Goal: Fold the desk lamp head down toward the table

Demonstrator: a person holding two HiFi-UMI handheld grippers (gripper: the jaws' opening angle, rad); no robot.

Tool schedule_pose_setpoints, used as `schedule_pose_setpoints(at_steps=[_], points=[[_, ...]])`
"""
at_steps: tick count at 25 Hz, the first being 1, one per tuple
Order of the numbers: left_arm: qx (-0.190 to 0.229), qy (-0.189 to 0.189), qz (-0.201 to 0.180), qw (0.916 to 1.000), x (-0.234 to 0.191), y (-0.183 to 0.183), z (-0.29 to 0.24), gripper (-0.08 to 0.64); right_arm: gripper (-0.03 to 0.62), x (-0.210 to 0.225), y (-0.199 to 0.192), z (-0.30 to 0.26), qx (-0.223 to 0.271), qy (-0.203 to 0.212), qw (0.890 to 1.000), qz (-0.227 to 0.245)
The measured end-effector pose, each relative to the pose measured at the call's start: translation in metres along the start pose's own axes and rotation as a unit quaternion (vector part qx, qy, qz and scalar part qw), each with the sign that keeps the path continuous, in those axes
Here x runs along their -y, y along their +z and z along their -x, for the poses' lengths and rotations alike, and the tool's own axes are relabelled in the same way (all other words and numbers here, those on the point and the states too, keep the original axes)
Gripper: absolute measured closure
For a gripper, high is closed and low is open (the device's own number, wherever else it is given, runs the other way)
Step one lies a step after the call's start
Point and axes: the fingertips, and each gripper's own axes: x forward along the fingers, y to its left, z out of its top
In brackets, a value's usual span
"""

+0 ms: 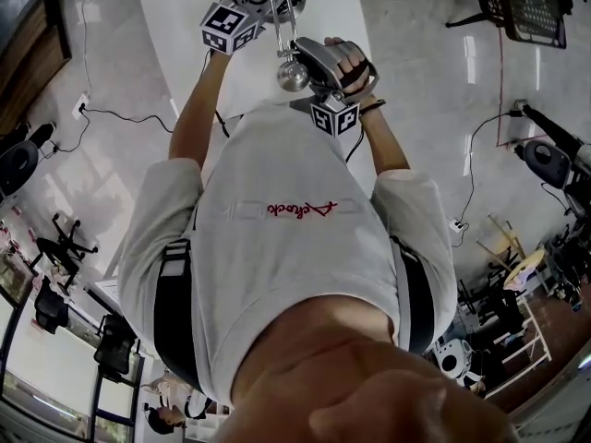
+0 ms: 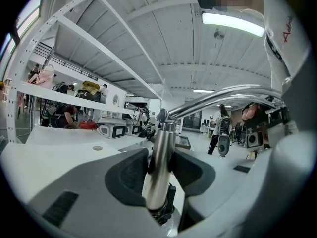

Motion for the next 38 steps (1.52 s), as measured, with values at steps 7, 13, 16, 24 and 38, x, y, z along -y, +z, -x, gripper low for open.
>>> schedule_pose_setpoints(at_steps=[7, 13, 16, 24, 38], points=[[-0.001, -0.004, 0.002, 1.0000, 0.001, 0.002, 0.002, 0.391, 0.468, -0.013, -0.002, 0.001, 0.002, -0.024, 1.000, 0.015], [0.000, -0.003, 0.001, 1.0000, 0.002, 0.001, 0.002, 0.391, 0.468, -0.015, -0.002, 0.003, 0.009, -0.033, 0.999, 0.016], [0.000, -0.003, 0.001, 1.0000, 0.002, 0.001, 0.003, 0.391, 0.468, -0.015, -0.002, 0.002, 0.008, -0.036, 0.999, 0.013], [0.004, -0.004, 0.002, 1.0000, 0.000, 0.000, 0.003, 0.390, 0.384, -0.021, -0.019, -0.002, -0.033, 0.002, 0.993, -0.114], [0.013, 0.007, -0.006, 0.9999, -0.005, 0.000, 0.030, 0.351, 0.420, -0.057, -0.072, 0.006, -0.134, 0.052, 0.960, -0.241]])
